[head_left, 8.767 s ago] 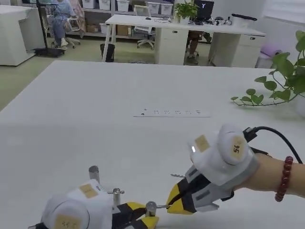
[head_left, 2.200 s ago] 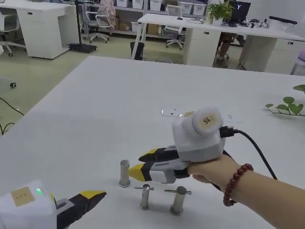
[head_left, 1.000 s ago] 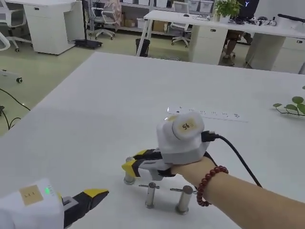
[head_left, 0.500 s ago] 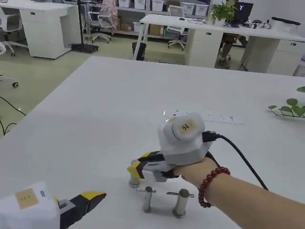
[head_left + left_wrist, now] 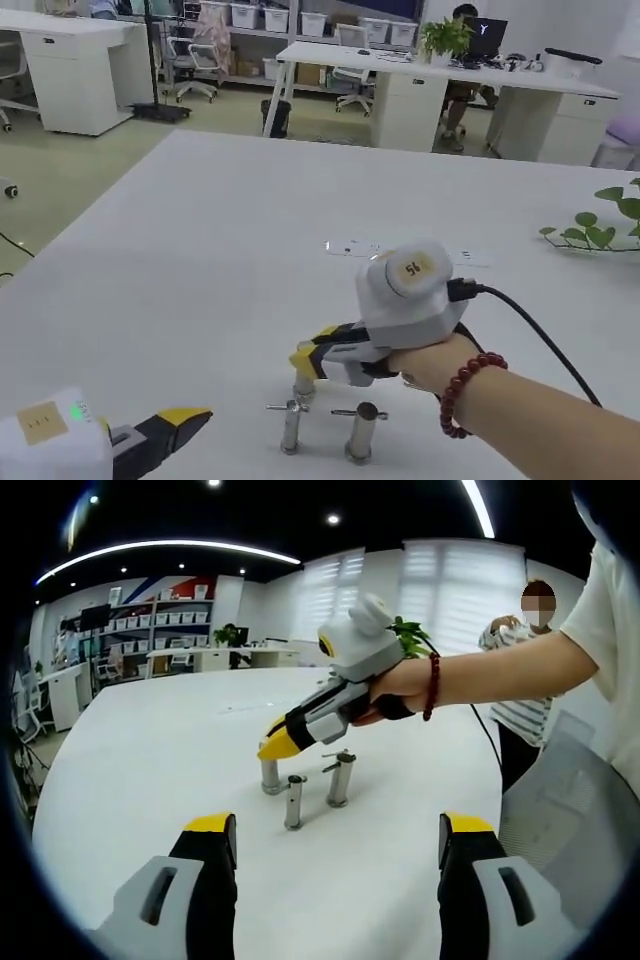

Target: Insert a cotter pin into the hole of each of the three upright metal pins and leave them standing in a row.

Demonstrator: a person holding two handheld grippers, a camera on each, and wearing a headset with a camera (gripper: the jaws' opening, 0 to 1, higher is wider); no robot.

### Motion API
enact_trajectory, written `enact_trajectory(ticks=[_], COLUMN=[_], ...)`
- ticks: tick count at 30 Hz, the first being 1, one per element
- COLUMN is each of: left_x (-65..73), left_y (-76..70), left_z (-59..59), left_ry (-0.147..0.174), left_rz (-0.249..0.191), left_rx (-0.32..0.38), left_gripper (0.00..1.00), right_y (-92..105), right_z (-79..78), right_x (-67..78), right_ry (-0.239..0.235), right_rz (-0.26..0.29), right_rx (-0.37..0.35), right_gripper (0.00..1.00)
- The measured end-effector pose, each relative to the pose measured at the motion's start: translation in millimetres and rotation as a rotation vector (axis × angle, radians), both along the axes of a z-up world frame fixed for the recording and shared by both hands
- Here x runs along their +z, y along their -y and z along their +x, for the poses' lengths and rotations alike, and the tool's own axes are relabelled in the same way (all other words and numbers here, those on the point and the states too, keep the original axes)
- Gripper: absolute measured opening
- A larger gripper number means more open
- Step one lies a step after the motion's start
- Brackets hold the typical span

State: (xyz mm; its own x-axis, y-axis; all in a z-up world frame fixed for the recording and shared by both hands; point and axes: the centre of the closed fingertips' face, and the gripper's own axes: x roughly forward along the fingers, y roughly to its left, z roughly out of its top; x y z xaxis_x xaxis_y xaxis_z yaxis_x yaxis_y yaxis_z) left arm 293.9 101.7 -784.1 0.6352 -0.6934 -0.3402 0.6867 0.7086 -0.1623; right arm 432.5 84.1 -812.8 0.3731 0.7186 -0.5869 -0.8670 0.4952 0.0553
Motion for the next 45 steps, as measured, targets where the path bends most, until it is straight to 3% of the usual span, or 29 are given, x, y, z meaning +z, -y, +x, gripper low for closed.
enact_trajectory(ticks=[26, 34, 45], left_x=[8.1, 10.8, 14.2], left_y=[8.6, 8.8, 9.5], left_z=[-7.9, -10.2, -13.6], left_ry=[0.005, 0.015, 0.024], left_rz=[-0.006, -0.008, -0.009], left_rx=[-0.014, -0.013, -0.014], left_gripper=[0.83, 0.83, 0.82], right_y=[92.3, 106.8, 107.9], right_z=[-12.9, -27.5, -54.2], right_x=[2.2, 6.0, 10.7], right_ry=[0.006, 0.015, 0.012], right_rz=[-0.036, -0.045, -0.035], right_rx=[-0.140, -0.136, -0.055], right_gripper=[0.13, 0.13, 0.13])
